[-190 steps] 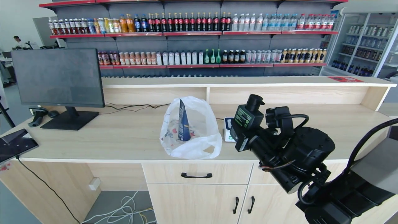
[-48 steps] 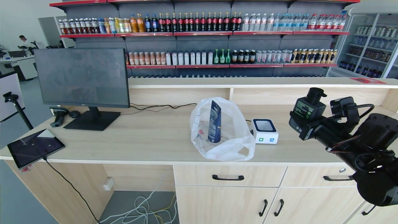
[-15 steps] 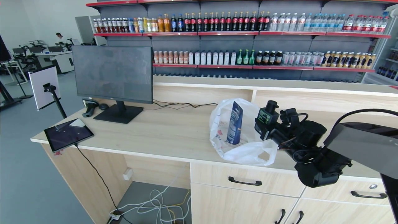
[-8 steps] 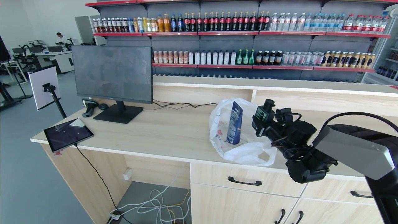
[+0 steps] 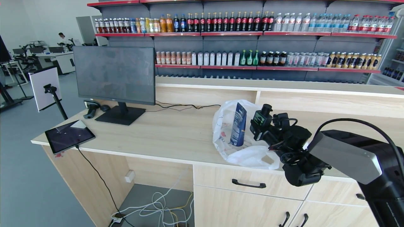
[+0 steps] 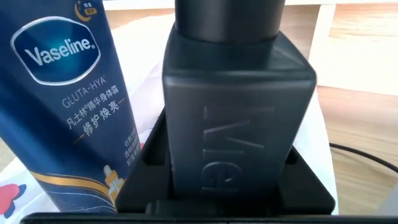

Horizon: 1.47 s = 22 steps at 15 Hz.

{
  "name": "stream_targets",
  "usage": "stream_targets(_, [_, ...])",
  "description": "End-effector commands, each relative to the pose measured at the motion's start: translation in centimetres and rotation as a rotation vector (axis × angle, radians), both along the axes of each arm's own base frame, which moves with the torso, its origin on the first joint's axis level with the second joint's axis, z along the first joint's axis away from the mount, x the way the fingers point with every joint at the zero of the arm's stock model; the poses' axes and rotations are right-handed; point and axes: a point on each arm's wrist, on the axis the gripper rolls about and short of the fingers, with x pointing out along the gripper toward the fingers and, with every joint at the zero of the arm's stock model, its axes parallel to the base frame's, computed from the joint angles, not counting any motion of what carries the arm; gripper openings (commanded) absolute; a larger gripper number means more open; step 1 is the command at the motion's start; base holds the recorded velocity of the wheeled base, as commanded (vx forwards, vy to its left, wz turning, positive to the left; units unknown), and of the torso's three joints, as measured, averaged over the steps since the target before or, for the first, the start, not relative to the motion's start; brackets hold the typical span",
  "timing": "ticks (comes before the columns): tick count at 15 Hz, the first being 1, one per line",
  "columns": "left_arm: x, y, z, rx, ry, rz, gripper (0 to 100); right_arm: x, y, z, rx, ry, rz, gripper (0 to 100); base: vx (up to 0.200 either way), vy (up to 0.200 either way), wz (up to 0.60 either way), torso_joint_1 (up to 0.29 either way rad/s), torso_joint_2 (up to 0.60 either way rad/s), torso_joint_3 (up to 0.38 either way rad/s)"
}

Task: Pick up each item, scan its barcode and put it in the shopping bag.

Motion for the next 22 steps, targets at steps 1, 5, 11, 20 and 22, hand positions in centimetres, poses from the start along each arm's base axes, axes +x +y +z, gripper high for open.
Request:
stream_targets(1, [0.0,0.0,0.0,0.000,0.000,0.000,0,0.0,0.0,-0.6,-0.002,0.012,0.001,0,0.000,0.000,0.00,0.000,0.00,0.000])
stream_targets(5, [0.0,0.0,0.0,-0.002,0.001,0.000,0,0.1,0.1,-1.9,-0.009,0.039,0.001,0,0.000,0.000,0.00,0.000,0.00,0.000])
stream_targets(11, [0.0,0.0,0.0,-0.002,0.001,0.000,0,0.1,0.3,-3.7,-0.016,0.077,0.006,0,0.000,0.000,0.00,0.000,0.00,0.000])
stream_targets(20, [0.0,0.0,0.0,0.000,0.001,-0.002,0,0.2,0.3,-5.0,-0.019,0.097,0.006,0,0.000,0.000,0.00,0.000,0.00,0.000])
stream_targets(22, [0.0,0.0,0.0,0.000,0.001,-0.002,0,0.2,0.4,-5.0,-0.020,0.095,0.007,0,0.000,0.000,0.00,0.000,0.00,0.000])
